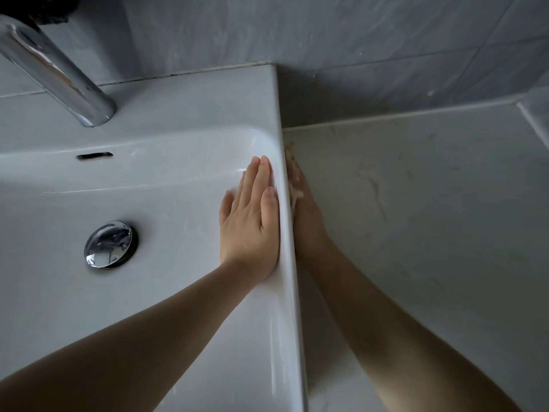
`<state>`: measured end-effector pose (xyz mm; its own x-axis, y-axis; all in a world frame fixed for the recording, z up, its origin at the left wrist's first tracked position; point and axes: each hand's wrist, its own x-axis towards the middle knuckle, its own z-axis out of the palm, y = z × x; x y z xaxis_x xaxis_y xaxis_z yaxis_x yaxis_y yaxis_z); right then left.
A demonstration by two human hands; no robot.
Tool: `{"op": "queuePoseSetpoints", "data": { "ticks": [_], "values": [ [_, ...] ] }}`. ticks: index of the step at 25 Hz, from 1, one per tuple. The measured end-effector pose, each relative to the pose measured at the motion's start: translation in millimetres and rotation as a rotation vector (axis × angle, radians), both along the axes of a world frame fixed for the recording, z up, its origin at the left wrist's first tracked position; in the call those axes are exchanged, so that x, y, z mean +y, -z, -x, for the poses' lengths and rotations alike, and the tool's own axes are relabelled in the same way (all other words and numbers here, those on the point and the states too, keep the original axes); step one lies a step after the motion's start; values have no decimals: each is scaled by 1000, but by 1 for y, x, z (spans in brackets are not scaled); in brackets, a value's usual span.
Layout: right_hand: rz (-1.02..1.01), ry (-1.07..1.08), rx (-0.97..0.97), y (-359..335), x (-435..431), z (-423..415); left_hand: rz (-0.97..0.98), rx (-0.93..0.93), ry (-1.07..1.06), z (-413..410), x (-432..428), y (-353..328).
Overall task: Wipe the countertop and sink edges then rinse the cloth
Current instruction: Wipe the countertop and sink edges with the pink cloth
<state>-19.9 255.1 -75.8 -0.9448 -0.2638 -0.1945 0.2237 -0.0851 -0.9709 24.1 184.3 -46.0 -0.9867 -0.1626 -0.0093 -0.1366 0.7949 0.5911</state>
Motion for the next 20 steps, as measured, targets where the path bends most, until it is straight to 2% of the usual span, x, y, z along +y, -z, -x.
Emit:
{"op": "queuePoseSetpoints", "data": {
  "ticks": [1, 3, 4, 6, 7, 8, 11, 12, 14, 16, 17, 18, 20],
  "values": [
    [11, 1, -1, 2, 0, -11, -3, -7, -2, 0, 0, 0],
    [284, 37, -28, -8, 2, -4, -12, -2, -9, 0, 0, -1],
    [357, 49, -19, -22, 0, 10, -16, 2, -14, 1, 0, 0],
    [303, 54, -2, -33, -9, 44, -16, -7, -23, 2, -2, 0],
    [174, 55, 109, -29, -8, 43, -14, -10, -17, 2, -2, -1],
    [72, 82, 123, -26, -1, 32, -10, -9, -8, 1, -1, -1],
    [-18, 29, -132, -18, 10, -15, 9, 6, 7, -1, 0, 0],
    [-72, 46, -98, -20, 14, -33, 10, 10, 2, 0, 0, 1],
    [7, 97, -80, -23, 12, -41, 2, 8, -4, 1, -2, 1],
    [221, 27, 29, -45, 5, -17, 0, 11, -2, 1, -1, 0],
    [199, 19, 131, -38, 4, -6, -4, 10, -4, 1, -1, 0],
    [199, 21, 149, -33, 6, -6, -10, 8, -8, 1, -1, -1],
    [226, 23, 14, -17, 16, -19, -12, 0, -8, 0, 0, -4]
  ]
}}
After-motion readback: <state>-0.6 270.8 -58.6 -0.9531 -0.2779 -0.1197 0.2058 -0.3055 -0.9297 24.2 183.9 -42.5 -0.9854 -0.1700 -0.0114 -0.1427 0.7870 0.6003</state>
